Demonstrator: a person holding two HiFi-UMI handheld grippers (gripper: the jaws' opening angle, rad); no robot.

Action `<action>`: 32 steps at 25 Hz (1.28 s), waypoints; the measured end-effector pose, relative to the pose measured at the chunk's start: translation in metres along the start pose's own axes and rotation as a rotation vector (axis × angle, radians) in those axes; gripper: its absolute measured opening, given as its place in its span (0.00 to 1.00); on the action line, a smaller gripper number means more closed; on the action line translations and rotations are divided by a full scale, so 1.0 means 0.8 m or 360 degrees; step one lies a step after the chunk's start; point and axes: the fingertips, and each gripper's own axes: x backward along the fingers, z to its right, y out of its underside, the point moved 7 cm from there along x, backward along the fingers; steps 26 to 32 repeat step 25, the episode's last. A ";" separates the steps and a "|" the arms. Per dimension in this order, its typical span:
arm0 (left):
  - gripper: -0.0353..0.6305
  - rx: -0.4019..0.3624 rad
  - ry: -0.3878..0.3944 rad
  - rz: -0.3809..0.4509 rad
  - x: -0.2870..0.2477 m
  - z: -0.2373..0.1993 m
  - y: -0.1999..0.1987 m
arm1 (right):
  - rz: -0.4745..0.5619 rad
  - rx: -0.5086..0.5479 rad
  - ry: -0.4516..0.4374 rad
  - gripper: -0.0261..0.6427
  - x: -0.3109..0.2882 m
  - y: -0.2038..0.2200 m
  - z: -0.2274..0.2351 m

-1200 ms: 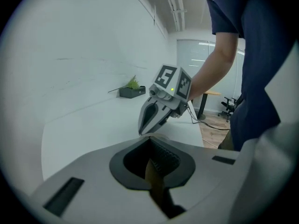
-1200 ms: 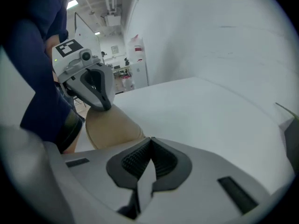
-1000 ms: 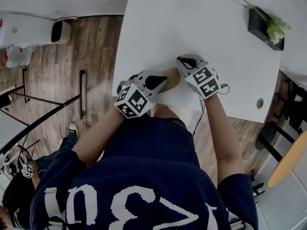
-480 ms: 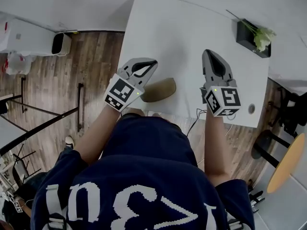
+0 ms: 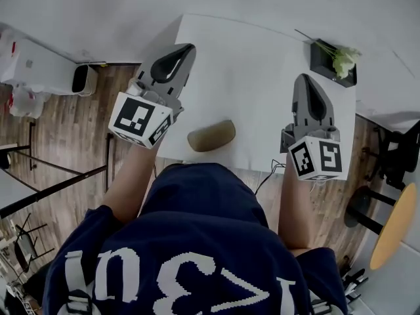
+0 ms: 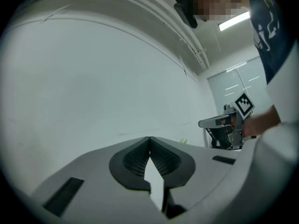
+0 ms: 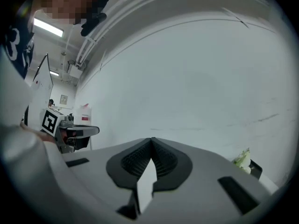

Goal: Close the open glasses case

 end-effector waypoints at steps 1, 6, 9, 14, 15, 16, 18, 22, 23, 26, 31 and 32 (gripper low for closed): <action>0.07 -0.0005 -0.0010 0.0028 0.001 -0.001 -0.009 | 0.0009 0.0006 -0.0009 0.07 0.001 -0.004 -0.003; 0.07 -0.0011 -0.0028 0.0110 0.002 -0.003 -0.035 | 0.0043 0.0029 -0.0052 0.07 0.003 -0.017 -0.016; 0.07 -0.0001 -0.0042 0.0131 0.003 -0.004 -0.038 | 0.0041 0.0023 -0.0061 0.07 0.003 -0.016 -0.020; 0.07 0.0005 -0.0077 0.0177 0.006 -0.004 -0.040 | 0.0030 -0.0009 -0.0066 0.07 0.003 -0.011 -0.017; 0.07 0.0008 -0.0079 0.0179 0.006 -0.003 -0.040 | 0.0033 -0.0006 -0.0070 0.07 0.004 -0.011 -0.017; 0.07 0.0011 -0.0081 0.0179 0.007 -0.003 -0.039 | 0.0036 -0.0003 -0.0073 0.07 0.004 -0.011 -0.018; 0.07 0.0017 -0.0085 0.0178 0.009 -0.003 -0.038 | 0.0038 0.0002 -0.0079 0.07 0.005 -0.011 -0.019; 0.07 0.0018 -0.0095 0.0189 0.012 0.000 -0.038 | 0.0038 0.0006 -0.0088 0.07 0.006 -0.010 -0.019; 0.07 0.0018 -0.0096 0.0192 0.013 0.001 -0.038 | 0.0039 0.0006 -0.0090 0.07 0.007 -0.010 -0.019; 0.07 0.0019 -0.0096 0.0196 0.015 0.002 -0.039 | 0.0040 0.0008 -0.0092 0.07 0.008 -0.012 -0.020; 0.07 0.0019 -0.0096 0.0196 0.015 0.002 -0.039 | 0.0040 0.0008 -0.0092 0.07 0.008 -0.012 -0.020; 0.07 0.0019 -0.0096 0.0196 0.015 0.002 -0.039 | 0.0040 0.0008 -0.0092 0.07 0.008 -0.012 -0.020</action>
